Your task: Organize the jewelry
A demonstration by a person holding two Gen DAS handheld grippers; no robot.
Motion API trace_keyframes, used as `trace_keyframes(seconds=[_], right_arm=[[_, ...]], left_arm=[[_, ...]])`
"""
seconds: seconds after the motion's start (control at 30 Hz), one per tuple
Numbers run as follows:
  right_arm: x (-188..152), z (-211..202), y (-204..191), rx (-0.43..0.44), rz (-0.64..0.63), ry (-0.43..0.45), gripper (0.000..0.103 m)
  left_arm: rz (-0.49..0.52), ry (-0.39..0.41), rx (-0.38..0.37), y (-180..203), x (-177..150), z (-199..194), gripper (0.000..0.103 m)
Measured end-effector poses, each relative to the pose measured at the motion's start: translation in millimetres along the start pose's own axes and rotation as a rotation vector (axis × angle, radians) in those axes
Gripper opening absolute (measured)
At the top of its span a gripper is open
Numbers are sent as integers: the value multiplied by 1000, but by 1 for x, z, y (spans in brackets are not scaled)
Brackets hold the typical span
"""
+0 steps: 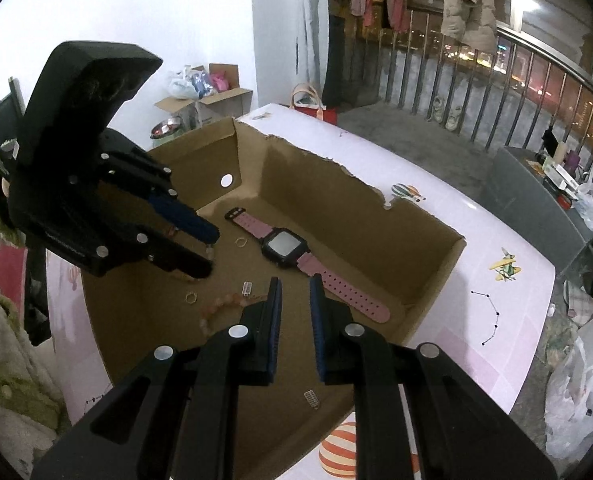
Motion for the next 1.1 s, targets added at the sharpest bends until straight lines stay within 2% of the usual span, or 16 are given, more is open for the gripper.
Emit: trace_keyframes(seconds=[0.13,0.43,0.5,0.7,0.77,0.87,0.97,1.1], right_arm=[[0,-7,1,-9,11,18,20],[1,-30,-4,-35,25,57,23],[0,-39,-9,-42,35,83,28],[-9,-69,-24,-81,88,171,30],[-17,-80,-28,-102,136,216,31],[-32,-89,-29,-128,245,276,42],[-53,-92,-28,-164,394,336,44],[-80,-88,-18,-190,618,412,44]], left_arm=[[-1,12,6,-2,1,-6,30],[-2,80,48,-5,5,-33,31],[-9,109,59,-8,3,-46,34],[-45,201,129,-23,-14,-90,48],[-68,229,163,-31,-23,-106,55],[-119,256,236,-49,-44,-125,68],[-214,262,273,-66,-66,-133,76],[-380,230,290,-88,-92,-126,80]])
Point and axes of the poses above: each gripper's, at about its wrist camera, not at the fingertips, and z roughly the way its jaws point, y to its right, x to its top, the point moved 8 cm from there along z, roughly the way its jaws point, and after that the axes turned 14 degrees about x, right-handed, at the moved point
